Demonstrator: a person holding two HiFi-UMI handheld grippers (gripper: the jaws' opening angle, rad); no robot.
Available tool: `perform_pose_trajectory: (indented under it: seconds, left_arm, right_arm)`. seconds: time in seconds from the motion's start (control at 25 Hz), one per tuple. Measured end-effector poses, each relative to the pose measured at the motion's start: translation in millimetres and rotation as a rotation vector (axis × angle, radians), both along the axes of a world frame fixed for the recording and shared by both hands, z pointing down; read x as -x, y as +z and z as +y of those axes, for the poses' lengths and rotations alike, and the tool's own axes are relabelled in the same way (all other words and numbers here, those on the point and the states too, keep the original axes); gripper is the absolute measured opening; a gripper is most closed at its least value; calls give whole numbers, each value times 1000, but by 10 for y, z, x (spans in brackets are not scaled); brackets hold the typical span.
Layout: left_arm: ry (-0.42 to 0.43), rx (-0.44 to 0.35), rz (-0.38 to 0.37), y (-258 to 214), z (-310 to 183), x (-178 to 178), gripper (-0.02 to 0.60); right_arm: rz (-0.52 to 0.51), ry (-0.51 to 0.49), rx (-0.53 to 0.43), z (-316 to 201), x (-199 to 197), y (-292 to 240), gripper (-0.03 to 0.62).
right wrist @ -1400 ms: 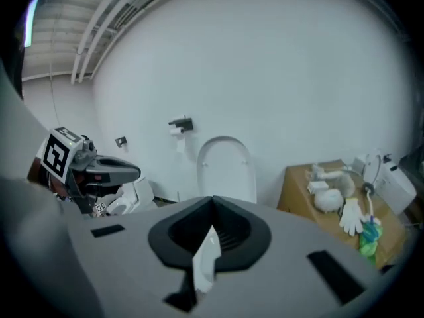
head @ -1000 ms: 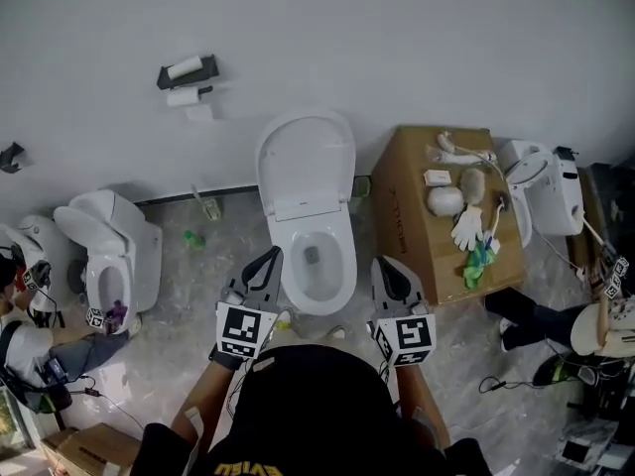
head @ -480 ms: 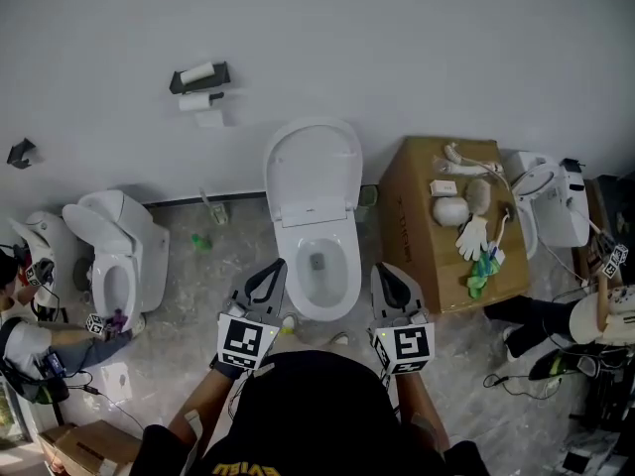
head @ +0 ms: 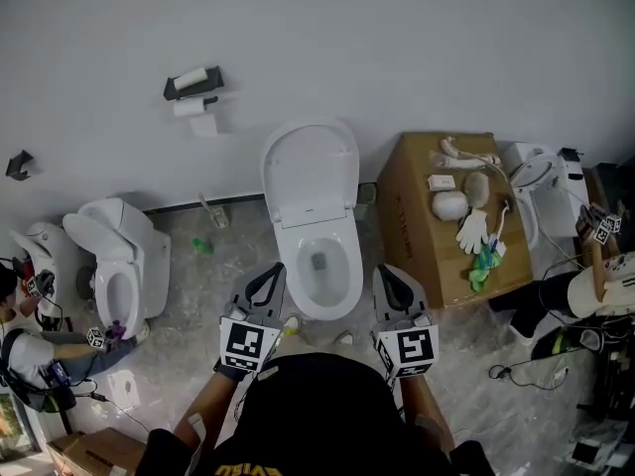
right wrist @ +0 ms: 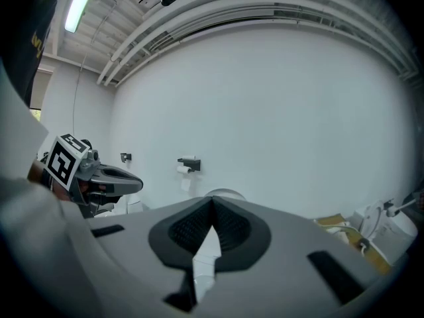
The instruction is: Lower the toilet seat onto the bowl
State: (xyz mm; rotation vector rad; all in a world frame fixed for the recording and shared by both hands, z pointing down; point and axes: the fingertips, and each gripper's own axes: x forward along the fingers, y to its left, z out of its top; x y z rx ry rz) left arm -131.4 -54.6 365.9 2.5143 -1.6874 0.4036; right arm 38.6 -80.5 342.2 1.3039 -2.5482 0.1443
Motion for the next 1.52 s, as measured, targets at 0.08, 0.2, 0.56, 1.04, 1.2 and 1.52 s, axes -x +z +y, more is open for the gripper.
perform_pose_trajectory:
  seconds: [0.08, 0.2, 0.56, 1.04, 1.2, 1.52]
  left_arm:
    - [14, 4, -3, 16, 2, -26, 12]
    - [20, 5, -5, 36, 10, -66, 12]
    - [11, 11, -3, 46, -27, -21, 12]
    - [5, 28, 3, 89, -56, -2, 12]
    - [2, 26, 8, 70, -38, -13, 12]
    - [-1, 28, 12, 83, -8, -1, 12]
  right_arm:
    - [-1, -1, -9, 0, 15, -23, -9]
    - [-1, -2, -9, -1, -1, -3, -9]
    - [0, 2, 0, -10, 0, 4, -9]
    - [15, 8, 13, -36, -29, 55, -9]
    - [12, 10, 13, -9, -52, 44, -9]
    - [23, 7, 14, 21, -53, 86, -9]
